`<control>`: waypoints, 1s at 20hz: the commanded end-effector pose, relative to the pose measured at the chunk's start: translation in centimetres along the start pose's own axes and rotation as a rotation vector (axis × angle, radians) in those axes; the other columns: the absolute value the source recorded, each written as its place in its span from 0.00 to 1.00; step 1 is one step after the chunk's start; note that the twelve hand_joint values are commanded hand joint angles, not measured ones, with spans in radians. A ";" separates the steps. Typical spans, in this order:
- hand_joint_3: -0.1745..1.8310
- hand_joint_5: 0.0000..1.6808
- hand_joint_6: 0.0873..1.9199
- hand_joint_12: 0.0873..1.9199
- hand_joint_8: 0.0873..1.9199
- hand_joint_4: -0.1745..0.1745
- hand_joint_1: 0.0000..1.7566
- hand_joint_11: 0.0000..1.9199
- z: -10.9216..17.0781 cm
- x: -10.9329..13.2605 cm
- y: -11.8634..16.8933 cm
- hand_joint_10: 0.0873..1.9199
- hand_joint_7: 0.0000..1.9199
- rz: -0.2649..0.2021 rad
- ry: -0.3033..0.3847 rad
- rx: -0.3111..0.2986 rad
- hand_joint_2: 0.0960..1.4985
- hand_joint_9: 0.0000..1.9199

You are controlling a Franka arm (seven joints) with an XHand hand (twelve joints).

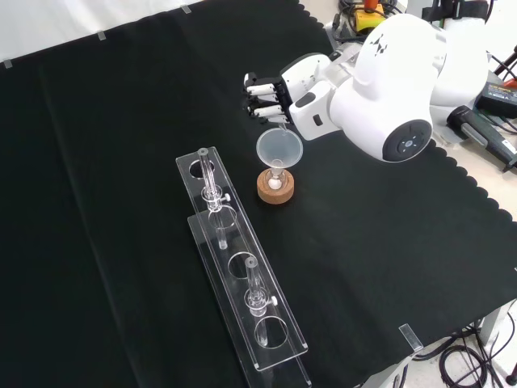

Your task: Pour all the NaCl from the weighing funnel into the round-bottom flask.

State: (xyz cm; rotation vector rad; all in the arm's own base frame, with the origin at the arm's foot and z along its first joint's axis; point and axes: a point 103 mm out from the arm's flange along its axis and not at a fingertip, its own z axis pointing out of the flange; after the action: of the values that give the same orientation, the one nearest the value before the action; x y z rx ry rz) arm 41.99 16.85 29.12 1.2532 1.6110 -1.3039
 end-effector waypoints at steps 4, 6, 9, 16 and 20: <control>0.41 0.83 0.20 0.54 0.30 1.00 0.65 0.41 1.6 -0.4 -0.1 0.09 0.35 -0.017 0.101 0.015 0.37 0.56; 0.41 0.83 0.20 0.54 0.30 1.00 0.65 0.41 2.1 -0.6 0.0 0.09 0.35 -0.016 0.125 0.022 0.37 0.56; 0.41 0.83 0.20 0.54 0.30 1.00 0.65 0.41 3.0 -1.0 0.0 0.09 0.35 -0.018 0.175 0.036 0.37 0.56; 0.41 0.83 0.20 0.54 0.30 1.00 0.65 0.41 4.4 -1.5 0.0 0.09 0.35 -0.028 0.296 0.052 0.37 0.56; 0.41 0.83 0.20 0.54 0.30 1.00 0.65 0.41 5.0 -1.8 0.2 0.09 0.35 -0.035 0.341 0.051 0.37 0.56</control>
State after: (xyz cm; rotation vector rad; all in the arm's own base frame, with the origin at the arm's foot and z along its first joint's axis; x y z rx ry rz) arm 42.30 12.52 29.48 1.5174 1.8111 -1.2210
